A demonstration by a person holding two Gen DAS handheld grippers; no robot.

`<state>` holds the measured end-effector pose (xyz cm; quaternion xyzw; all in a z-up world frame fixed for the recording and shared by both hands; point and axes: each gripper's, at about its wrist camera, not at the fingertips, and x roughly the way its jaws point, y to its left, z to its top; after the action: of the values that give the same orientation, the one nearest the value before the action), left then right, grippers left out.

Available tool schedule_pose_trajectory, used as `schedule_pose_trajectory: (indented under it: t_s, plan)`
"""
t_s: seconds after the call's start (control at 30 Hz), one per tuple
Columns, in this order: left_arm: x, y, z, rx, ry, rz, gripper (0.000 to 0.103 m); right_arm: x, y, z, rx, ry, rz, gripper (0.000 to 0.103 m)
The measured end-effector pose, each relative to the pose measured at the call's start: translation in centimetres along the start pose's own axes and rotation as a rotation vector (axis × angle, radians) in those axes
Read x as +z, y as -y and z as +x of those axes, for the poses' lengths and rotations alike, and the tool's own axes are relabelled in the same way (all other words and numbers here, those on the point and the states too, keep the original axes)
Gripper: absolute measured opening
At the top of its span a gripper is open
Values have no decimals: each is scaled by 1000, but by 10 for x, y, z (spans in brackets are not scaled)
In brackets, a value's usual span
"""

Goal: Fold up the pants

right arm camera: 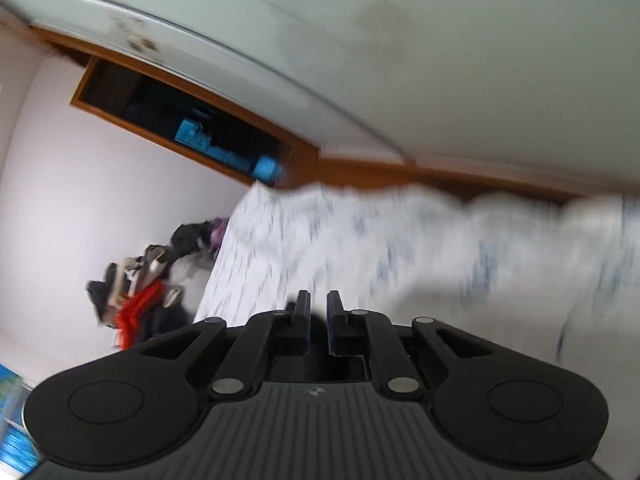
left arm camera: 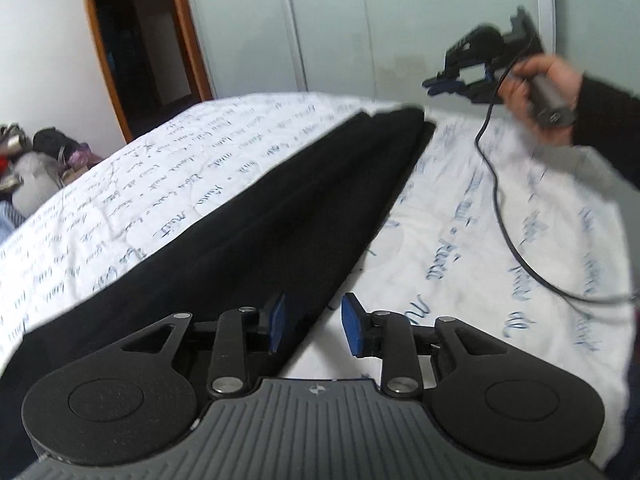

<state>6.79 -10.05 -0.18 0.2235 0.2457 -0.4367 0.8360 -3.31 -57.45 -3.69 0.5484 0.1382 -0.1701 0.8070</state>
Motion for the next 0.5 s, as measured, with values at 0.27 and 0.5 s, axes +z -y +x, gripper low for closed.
schedule_pose_trajectory:
  t_s: [0.27, 0.5]
  plan:
    - [-34, -15, -18, 139, 166, -212, 53, 19, -55, 83, -35, -297, -346, 25]
    - [-52, -12, -1, 202, 96, -264, 69, 9, -58, 112, -5, -477, -340, 25]
